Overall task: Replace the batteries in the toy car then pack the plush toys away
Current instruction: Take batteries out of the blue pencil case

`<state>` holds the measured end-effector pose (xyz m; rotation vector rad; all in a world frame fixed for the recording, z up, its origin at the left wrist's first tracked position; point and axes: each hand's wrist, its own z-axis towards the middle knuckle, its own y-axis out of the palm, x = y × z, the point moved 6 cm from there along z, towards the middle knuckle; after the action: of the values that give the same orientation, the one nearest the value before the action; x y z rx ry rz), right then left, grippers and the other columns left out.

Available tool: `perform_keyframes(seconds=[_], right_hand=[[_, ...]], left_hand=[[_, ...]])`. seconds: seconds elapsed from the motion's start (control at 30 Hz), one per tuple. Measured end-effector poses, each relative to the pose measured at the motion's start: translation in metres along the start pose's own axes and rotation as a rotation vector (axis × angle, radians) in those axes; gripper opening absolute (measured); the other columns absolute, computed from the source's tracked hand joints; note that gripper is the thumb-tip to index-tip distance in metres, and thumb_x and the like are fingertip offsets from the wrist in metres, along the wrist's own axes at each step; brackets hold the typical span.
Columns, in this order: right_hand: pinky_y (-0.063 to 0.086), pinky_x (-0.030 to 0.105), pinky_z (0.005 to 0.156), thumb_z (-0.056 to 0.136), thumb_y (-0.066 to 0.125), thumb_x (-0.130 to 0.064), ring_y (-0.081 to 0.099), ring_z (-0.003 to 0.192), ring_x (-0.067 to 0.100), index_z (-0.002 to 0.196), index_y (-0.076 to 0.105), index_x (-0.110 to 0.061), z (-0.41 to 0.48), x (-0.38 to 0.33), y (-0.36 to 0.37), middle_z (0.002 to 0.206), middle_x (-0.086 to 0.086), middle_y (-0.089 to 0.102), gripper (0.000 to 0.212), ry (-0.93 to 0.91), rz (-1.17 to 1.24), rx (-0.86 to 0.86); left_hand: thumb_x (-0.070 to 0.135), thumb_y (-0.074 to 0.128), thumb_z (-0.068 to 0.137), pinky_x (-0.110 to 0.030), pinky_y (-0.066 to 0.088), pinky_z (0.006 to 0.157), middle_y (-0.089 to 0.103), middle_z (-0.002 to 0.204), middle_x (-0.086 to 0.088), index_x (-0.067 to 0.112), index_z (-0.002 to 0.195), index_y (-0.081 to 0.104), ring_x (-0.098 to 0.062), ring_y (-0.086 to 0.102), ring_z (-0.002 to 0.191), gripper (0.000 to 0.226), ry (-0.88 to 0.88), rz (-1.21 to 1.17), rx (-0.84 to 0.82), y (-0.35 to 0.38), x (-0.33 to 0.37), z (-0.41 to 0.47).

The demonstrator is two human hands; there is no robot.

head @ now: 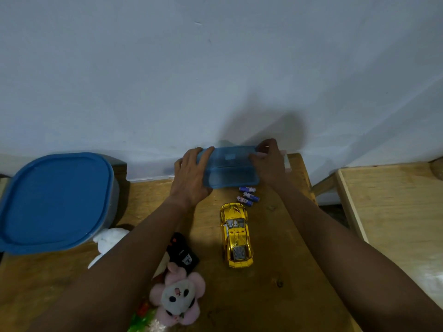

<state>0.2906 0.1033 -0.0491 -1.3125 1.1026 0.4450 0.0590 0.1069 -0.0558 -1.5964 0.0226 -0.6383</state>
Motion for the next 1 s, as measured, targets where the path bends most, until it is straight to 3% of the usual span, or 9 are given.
perform_keyframes(seconds=[0.1, 0.17, 0.23, 0.3, 0.4, 0.6, 0.67, 0.8, 1.0], right_hand=[[0.048, 0.011, 0.059, 0.084, 0.075, -0.026, 0.063, 0.081, 0.017, 0.118, 0.051, -0.011, 0.000, 0.001, -0.006, 0.096, 0.005, 0.063, 0.044, -0.030, 0.059, 0.030], [0.046, 0.005, 0.059, 0.087, 0.072, -0.023, 0.064, 0.078, 0.011, 0.123, 0.058, -0.013, -0.004, 0.001, -0.010, 0.092, 0.003, 0.065, 0.040, -0.116, -0.034, -0.010], [0.050, 0.011, 0.074, 0.090, 0.068, -0.022, 0.066, 0.088, 0.014, 0.120, 0.067, -0.018, -0.007, 0.007, -0.010, 0.101, 0.003, 0.069, 0.031, -0.188, -0.144, -0.093], [0.056, 0.028, 0.084, 0.092, 0.064, -0.022, 0.067, 0.092, 0.014, 0.114, 0.071, -0.018, -0.008, 0.016, -0.010, 0.105, 0.003, 0.071, 0.024, -0.206, -0.170, -0.141], [0.058, 0.039, 0.083, 0.090, 0.060, -0.030, 0.068, 0.090, 0.011, 0.106, 0.073, -0.019, -0.010, 0.022, -0.014, 0.100, -0.001, 0.074, 0.023, -0.194, -0.200, -0.128], [0.042, 0.000, 0.071, 0.090, 0.066, -0.016, 0.060, 0.095, 0.007, 0.107, 0.073, -0.013, -0.019, 0.019, -0.013, 0.106, -0.003, 0.065, 0.019, -0.224, -0.274, -0.112], [0.040, 0.004, 0.075, 0.087, 0.069, -0.021, 0.061, 0.099, 0.012, 0.103, 0.074, -0.015, -0.024, 0.023, -0.008, 0.109, -0.001, 0.066, 0.018, -0.279, -0.392, -0.161], [0.043, 0.028, 0.084, 0.081, 0.074, -0.031, 0.058, 0.112, 0.019, 0.101, 0.075, -0.022, -0.030, 0.024, -0.002, 0.113, -0.002, 0.069, 0.023, -0.390, -0.632, -0.176], [0.042, 0.038, 0.086, 0.085, 0.070, -0.032, 0.056, 0.110, 0.025, 0.095, 0.077, -0.026, -0.023, 0.014, 0.004, 0.111, 0.000, 0.069, 0.014, -0.470, -0.761, -0.148]], left_hand=[[0.036, 0.089, 0.061, -0.046, 0.031, 0.109, 0.034, 0.148, -0.012, 0.028, 0.157, 0.021, -0.031, 0.031, 0.137, 0.118, 0.013, 0.031, 0.015, -0.001, 0.001, 0.000], [0.042, 0.087, 0.061, -0.045, 0.032, 0.105, 0.036, 0.144, -0.012, 0.029, 0.157, 0.022, -0.032, 0.028, 0.135, 0.116, 0.018, 0.104, 0.031, -0.001, 0.000, 0.000], [0.042, 0.086, 0.062, -0.045, 0.033, 0.104, 0.035, 0.143, -0.014, 0.026, 0.157, 0.024, -0.033, 0.027, 0.133, 0.114, 0.026, 0.128, 0.035, 0.001, -0.001, -0.002], [0.041, 0.086, 0.063, -0.046, 0.034, 0.104, 0.031, 0.146, -0.016, 0.023, 0.155, 0.028, -0.034, 0.029, 0.134, 0.111, 0.039, 0.126, 0.038, 0.002, -0.002, -0.004], [0.038, 0.082, 0.066, -0.046, 0.033, 0.101, 0.028, 0.152, -0.014, 0.024, 0.150, 0.035, -0.033, 0.031, 0.134, 0.098, 0.024, 0.130, 0.045, 0.001, -0.001, -0.006], [0.029, 0.074, 0.076, -0.042, 0.031, 0.093, 0.056, 0.127, -0.004, 0.022, 0.130, 0.055, -0.026, 0.041, 0.121, 0.057, 0.039, 0.194, 0.061, -0.001, 0.007, -0.007], [0.029, 0.070, 0.084, -0.042, 0.030, 0.095, 0.060, 0.124, -0.004, 0.023, 0.126, 0.062, -0.025, 0.049, 0.118, 0.044, 0.045, 0.205, 0.046, 0.003, 0.007, -0.010], [0.034, 0.066, 0.091, -0.045, 0.032, 0.098, 0.062, 0.123, -0.005, 0.023, 0.124, 0.066, -0.026, 0.055, 0.116, 0.036, 0.044, 0.208, 0.047, 0.009, 0.006, -0.013], [0.037, 0.062, 0.094, -0.043, 0.027, 0.099, 0.063, 0.131, -0.001, 0.031, 0.124, 0.069, -0.023, 0.055, 0.122, 0.031, 0.042, 0.280, 0.009, 0.006, 0.007, -0.003]])
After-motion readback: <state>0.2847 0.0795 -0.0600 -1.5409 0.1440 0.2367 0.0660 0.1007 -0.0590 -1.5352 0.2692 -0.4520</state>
